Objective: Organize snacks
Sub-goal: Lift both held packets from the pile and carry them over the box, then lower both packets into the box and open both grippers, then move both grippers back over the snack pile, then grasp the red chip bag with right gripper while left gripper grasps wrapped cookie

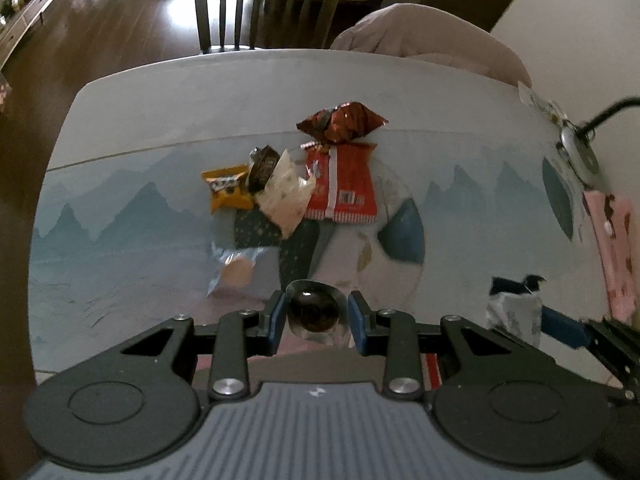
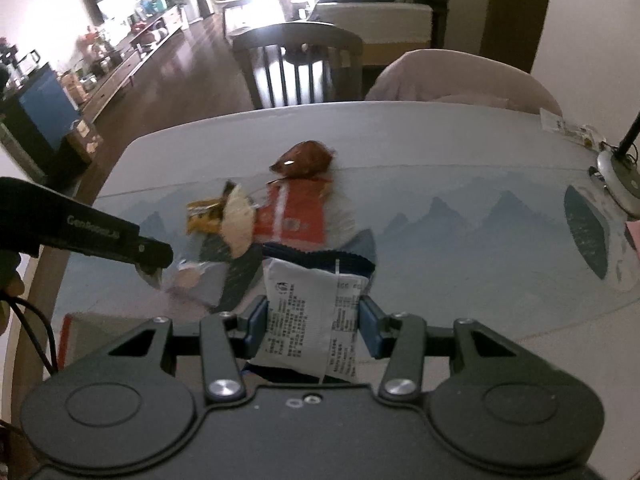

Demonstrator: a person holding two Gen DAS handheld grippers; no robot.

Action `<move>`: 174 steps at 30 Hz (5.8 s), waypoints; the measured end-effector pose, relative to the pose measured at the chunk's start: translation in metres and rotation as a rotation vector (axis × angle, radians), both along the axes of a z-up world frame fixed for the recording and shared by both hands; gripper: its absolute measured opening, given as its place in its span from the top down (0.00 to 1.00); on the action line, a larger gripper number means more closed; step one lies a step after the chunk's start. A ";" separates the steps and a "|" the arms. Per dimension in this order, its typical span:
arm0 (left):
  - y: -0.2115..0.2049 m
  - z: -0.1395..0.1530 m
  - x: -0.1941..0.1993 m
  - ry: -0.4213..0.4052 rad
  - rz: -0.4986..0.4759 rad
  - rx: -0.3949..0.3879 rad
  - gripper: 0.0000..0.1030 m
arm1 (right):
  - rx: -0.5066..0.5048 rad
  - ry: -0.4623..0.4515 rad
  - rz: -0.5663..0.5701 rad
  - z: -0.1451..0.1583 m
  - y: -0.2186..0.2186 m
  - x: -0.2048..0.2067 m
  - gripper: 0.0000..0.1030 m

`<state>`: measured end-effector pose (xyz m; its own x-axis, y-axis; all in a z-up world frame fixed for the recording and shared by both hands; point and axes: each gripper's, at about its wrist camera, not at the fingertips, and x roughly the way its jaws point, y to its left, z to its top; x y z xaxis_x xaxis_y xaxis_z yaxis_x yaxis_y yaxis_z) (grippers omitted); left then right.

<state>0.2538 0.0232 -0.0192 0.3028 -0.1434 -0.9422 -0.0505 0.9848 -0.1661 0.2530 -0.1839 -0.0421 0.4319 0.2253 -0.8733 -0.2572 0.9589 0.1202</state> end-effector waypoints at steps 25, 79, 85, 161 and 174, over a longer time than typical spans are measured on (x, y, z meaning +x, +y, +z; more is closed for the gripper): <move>0.039 -0.043 -0.112 0.110 -0.117 0.070 0.68 | -0.024 0.105 0.200 -0.042 0.076 -0.092 0.54; 0.026 -0.093 -0.139 0.145 -0.103 0.044 0.57 | -0.037 0.203 0.224 -0.087 0.079 -0.121 0.49; 0.025 -0.061 -0.147 0.065 -0.103 0.027 0.57 | 0.014 0.151 0.201 -0.060 0.064 -0.122 0.46; 0.052 -0.180 0.112 0.461 0.064 0.033 0.23 | 0.027 0.290 0.017 -0.165 0.086 0.206 0.02; 0.032 -0.190 0.115 0.444 0.023 0.124 0.24 | -0.018 0.270 0.035 -0.166 0.092 0.207 0.08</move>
